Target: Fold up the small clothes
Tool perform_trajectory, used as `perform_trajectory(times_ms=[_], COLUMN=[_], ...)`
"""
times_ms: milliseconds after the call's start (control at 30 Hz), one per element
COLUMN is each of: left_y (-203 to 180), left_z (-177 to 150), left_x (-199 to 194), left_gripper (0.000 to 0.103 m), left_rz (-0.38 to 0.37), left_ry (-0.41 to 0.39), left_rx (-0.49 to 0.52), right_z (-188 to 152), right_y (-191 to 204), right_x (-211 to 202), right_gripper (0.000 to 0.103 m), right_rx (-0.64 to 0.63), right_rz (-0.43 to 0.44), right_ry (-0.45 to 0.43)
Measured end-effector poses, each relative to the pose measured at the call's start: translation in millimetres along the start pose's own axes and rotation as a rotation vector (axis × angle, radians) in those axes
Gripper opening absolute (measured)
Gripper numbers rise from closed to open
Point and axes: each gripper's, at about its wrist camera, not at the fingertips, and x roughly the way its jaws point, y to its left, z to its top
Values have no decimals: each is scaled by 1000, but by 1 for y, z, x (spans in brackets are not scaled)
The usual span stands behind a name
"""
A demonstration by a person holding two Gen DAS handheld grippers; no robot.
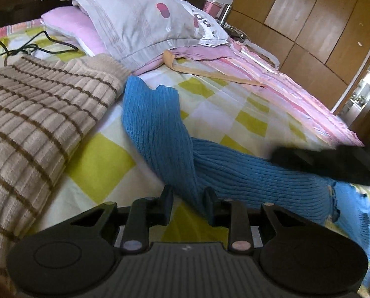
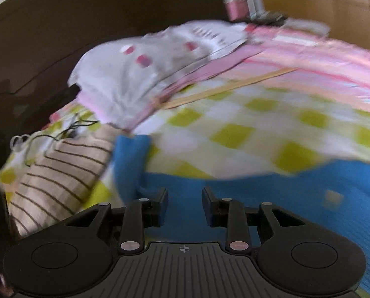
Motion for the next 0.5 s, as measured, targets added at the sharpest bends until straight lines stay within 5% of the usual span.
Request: perform_trajectory(times_ms=[300, 500], left_y=[5, 0], left_z=[2, 0], left_x=[1, 2], left_gripper=[36, 36], left_rz=[-40, -35], left_ry=[10, -1], left_rx=[21, 58], right_z=[37, 37], right_y=[21, 20], right_x=[95, 108], right_gripper=[36, 36], right_rx=[51, 68], right_rz=[100, 131], right_ry=[139, 141])
